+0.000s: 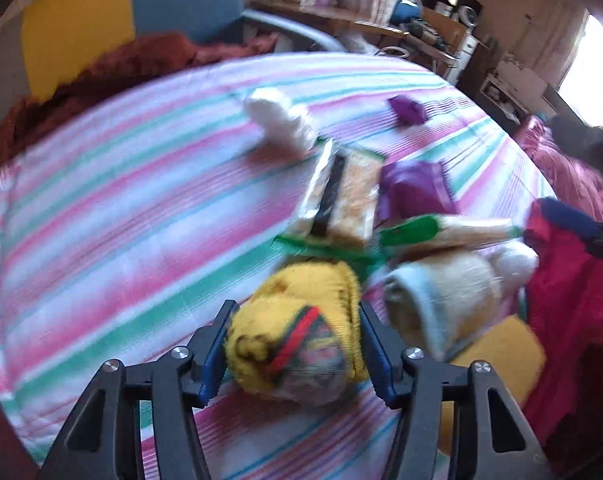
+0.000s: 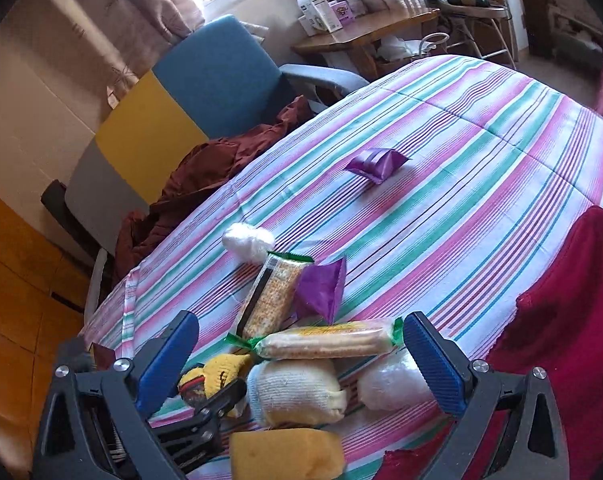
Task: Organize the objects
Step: 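Move both tools back to the cloth and grasp the yellow sock with the left tool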
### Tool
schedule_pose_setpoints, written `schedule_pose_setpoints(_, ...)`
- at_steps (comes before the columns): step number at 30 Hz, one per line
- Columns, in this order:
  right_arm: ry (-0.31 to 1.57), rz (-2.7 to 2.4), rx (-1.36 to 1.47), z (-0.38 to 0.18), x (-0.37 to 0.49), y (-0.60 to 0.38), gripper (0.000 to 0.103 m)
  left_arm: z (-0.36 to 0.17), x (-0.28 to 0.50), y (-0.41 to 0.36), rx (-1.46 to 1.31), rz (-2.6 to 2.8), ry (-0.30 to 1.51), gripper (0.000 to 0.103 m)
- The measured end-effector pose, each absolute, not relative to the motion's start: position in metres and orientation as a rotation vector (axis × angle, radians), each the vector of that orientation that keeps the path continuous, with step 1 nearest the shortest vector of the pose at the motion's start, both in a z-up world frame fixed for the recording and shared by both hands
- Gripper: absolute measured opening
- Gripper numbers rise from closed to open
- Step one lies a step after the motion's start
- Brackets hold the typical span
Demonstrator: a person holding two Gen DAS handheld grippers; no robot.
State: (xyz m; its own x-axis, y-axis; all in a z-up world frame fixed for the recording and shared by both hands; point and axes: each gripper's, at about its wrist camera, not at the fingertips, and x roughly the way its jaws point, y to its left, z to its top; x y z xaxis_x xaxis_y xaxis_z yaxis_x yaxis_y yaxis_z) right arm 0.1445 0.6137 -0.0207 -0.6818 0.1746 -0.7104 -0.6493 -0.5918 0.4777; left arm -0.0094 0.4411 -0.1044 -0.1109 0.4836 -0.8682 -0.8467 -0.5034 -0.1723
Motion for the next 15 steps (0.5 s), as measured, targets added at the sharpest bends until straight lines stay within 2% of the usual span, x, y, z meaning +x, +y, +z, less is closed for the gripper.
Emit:
schedule_pose_setpoints(5,1.077,2.228,-0.824,-0.024,0.151,0.626,0.103,-0.105,-0.009,0.429,-1.120,1.763,0.421,0.058)
schedule_pose_setpoints(7,1.090,2.229,-0.846,-0.027,0.149,0.625,0.103,-0.104,-0.009,0.427,-1.119,1.763,0.433,0.054)
schedule_pose_setpoints(10,1.069,2.268,-0.890,-0.027,0.141,0.618,0.103,-0.102,-0.009,0.419,-1.121,1.783,0.426,0.050)
schedule_pose_setpoints(15,1.013,2.339,-1.014,-0.033,0.122,0.599,0.103,-0.101,-0.004,0.398,-1.110,1.820,0.432,0.049)
